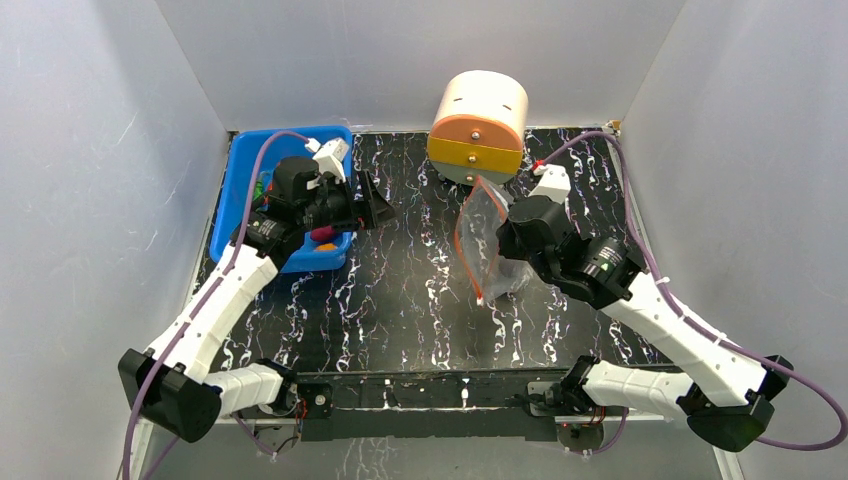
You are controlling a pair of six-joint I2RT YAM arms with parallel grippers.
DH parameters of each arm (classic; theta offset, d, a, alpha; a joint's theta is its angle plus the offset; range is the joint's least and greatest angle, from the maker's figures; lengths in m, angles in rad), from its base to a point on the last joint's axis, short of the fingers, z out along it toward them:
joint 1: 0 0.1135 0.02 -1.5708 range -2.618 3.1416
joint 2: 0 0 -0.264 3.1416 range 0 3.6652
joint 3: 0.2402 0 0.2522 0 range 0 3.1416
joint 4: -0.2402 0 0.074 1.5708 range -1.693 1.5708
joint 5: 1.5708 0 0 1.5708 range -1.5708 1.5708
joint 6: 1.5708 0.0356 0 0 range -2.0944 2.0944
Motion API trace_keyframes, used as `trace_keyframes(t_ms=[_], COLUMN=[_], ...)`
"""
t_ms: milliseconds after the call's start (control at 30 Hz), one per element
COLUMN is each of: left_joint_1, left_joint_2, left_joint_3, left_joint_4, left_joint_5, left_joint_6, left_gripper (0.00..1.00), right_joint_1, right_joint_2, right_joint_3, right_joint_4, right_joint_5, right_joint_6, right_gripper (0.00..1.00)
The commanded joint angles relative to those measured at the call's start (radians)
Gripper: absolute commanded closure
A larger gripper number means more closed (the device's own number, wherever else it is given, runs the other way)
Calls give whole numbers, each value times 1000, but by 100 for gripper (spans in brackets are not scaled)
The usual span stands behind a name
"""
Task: Place the food in the zip-top bag and seal the zipper
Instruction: Pick up the fake fruit from the bin.
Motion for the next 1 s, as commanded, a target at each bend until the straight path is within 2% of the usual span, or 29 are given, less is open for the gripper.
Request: trace_keyframes(t_ms=[0, 67, 133, 367, 567, 667, 800, 967], left_joint_1=[1, 7, 35, 247, 345, 384, 427, 451], left_joint_2=[51, 64, 71, 128, 267, 339, 432, 565], left_joint_3=[89, 101, 92, 62, 120, 147, 172, 222], left_joint_4=[-152, -157, -133, 7, 28, 50, 89, 122], left_joint_5=[-284, -424, -467, -339, -364, -407, -450, -439], left_joint_6=[100, 104, 101, 11, 9, 26, 45, 54], left_gripper=[17, 17, 17, 33, 40, 41, 33, 32], right_joint_1=[2, 2, 2, 2, 2, 1, 2, 1], right_joint_2=[-14, -13, -15, -58, -65, -73, -52, -47], right_joint_3=[-41, -83, -115, -161, -193, -214, -241, -259], right_joint_4=[134, 193, 220, 284, 339, 378, 398, 418], right_joint_5=[-120, -159, -172, -176, -193, -213, -221, -212], right_joint_6=[-10, -15, -31, -51, -57, -62, -73, -79], right_gripper=[100, 100, 100, 100, 100, 100, 100, 100])
